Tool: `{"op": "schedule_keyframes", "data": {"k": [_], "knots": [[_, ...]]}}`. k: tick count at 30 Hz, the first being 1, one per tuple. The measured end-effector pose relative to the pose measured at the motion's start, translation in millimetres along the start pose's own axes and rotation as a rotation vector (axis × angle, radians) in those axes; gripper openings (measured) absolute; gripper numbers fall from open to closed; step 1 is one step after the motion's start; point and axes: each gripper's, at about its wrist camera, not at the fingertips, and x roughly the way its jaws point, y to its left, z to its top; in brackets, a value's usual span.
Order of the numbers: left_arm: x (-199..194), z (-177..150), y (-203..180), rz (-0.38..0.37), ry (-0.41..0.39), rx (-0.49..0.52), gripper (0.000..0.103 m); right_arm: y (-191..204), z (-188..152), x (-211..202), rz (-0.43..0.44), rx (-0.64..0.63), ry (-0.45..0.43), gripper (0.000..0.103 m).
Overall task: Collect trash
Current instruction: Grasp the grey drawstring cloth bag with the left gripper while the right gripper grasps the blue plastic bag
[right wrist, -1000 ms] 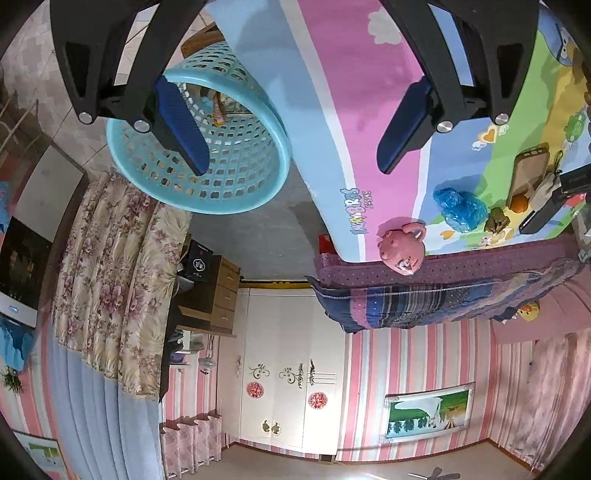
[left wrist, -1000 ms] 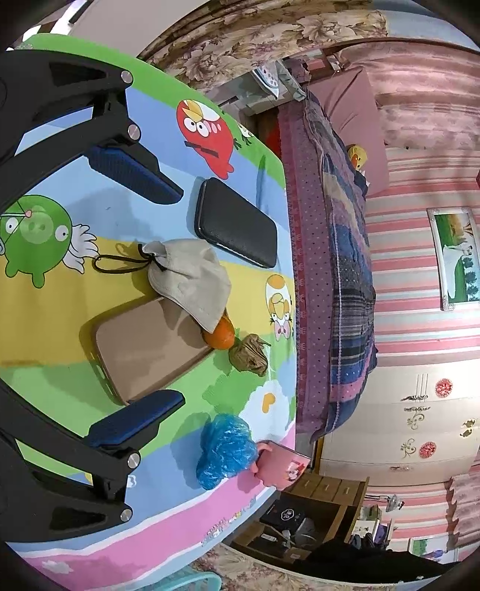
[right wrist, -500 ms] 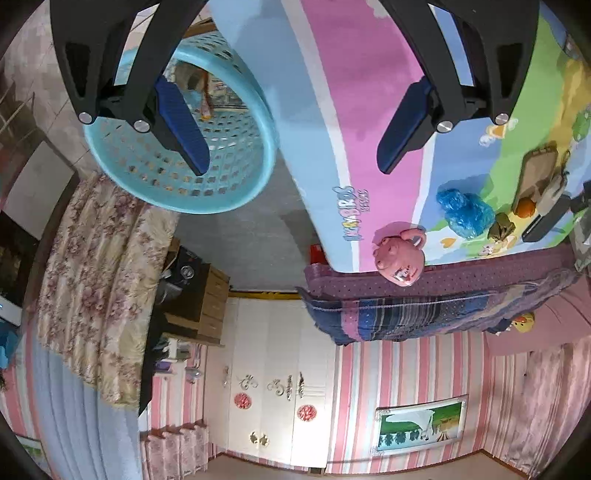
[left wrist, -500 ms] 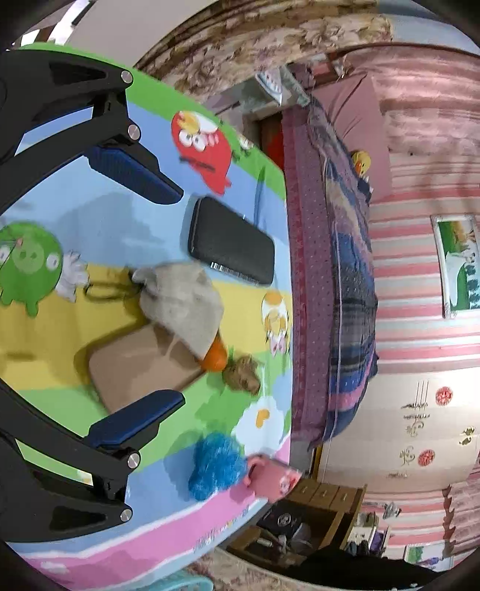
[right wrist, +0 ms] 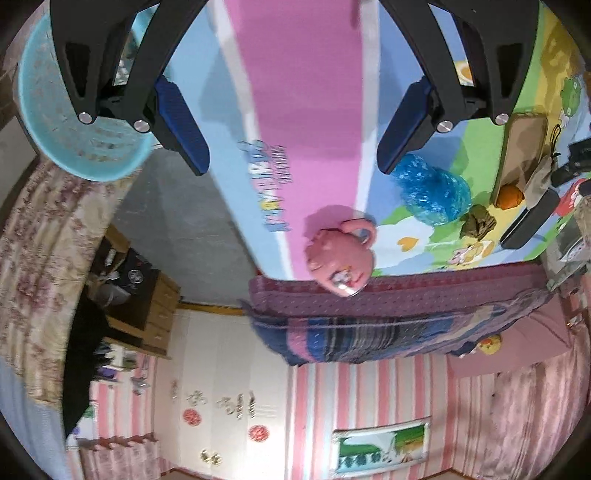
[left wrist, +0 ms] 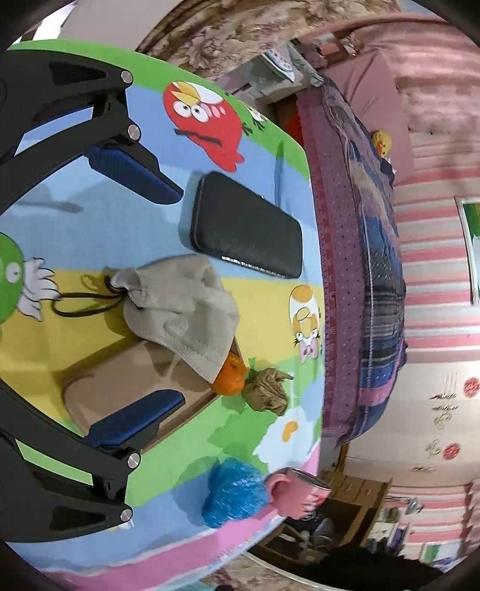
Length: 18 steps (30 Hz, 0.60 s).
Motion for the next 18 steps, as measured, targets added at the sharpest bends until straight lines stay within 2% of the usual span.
{"op": "schedule_keyframes", "data": {"k": [3,5,6,8,11,18], "knots": [[18,1,-2,-0.007,0.037,0.007,0.091,8,-4,13,0.026,-0.003,0.03,0.09],[28,0,2,-0.047,0.086,-0.007,0.073,12,-7,20,0.059,-0.002,0.05,0.09],[30,-1,4,-0.06,0.099,-0.013,0.067,14,-9,21,0.063,-0.013,0.056,0.09],[33,-3,8,-0.091,0.12,-0.025,0.041,17,-9,23,0.069,-0.028,0.052,0.09],[28,-2,12,-0.126,0.111,-0.036,0.025,23,-10,22,0.092,-0.042,0.048,0.09],[-2,7,22,-0.036,0.023,-0.005,0.024,40,-8,24,0.127,-0.074,0.054,0.09]]}}
